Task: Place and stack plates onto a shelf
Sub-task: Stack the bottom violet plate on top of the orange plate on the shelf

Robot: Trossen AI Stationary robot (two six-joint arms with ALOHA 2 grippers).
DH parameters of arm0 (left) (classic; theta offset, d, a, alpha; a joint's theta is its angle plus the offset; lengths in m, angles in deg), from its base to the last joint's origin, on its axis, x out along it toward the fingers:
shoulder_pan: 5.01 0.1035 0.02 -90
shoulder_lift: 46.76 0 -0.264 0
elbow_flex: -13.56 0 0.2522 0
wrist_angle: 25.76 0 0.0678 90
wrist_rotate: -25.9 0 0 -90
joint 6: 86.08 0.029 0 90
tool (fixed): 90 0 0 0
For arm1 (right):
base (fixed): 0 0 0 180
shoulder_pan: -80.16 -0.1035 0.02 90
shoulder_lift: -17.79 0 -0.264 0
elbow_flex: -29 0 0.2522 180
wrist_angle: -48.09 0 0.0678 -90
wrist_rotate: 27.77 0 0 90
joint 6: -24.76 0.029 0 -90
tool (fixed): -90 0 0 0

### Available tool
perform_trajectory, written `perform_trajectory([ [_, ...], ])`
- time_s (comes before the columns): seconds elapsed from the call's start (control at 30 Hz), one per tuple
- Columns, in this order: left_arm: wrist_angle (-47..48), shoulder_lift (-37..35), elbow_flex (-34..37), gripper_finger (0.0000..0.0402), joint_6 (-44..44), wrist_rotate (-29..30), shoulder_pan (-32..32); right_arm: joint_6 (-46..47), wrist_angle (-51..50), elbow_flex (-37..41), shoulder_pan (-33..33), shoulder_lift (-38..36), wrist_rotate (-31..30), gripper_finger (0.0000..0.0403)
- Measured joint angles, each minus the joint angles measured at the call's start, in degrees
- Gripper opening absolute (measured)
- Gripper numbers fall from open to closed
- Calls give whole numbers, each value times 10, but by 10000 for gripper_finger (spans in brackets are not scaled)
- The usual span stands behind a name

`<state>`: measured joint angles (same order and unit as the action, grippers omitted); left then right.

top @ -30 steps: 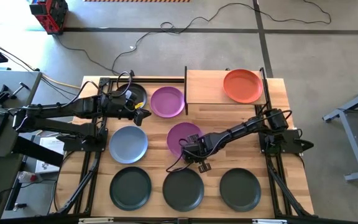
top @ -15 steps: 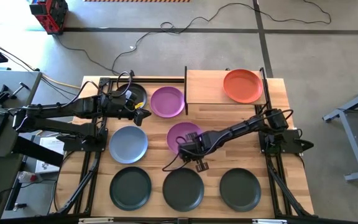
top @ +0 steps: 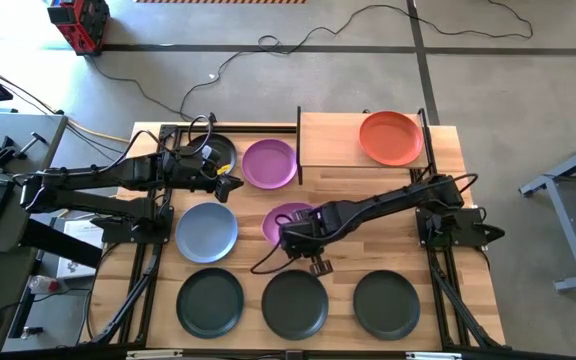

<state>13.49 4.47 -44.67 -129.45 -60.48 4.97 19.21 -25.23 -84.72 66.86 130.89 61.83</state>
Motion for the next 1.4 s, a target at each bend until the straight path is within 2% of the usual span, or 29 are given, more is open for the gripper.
perform_trajectory([
  [0.2,0,0,0,90,1,0,0,21,-78,-79,0,0,-5,0],
  [0.57,0,0,0,90,0,0,0,4,-230,-257,0,0,-31,0],
  [0.67,0,0,0,90,-1,0,0,1,-268,-308,0,0,-57,0],
  [0.77,0,0,0,90,-1,0,0,0,-305,-352,2,-1,-112,0],
  [0.83,0,0,0,90,0,0,0,-2,-297,-333,6,-26,-155,0],
  [1.17,0,0,0,90,26,8,14,27,-305,-319,72,-115,-283,0],
  [1.4,0,0,0,90,93,79,41,58,-305,-319,159,-158,-358,0],
])
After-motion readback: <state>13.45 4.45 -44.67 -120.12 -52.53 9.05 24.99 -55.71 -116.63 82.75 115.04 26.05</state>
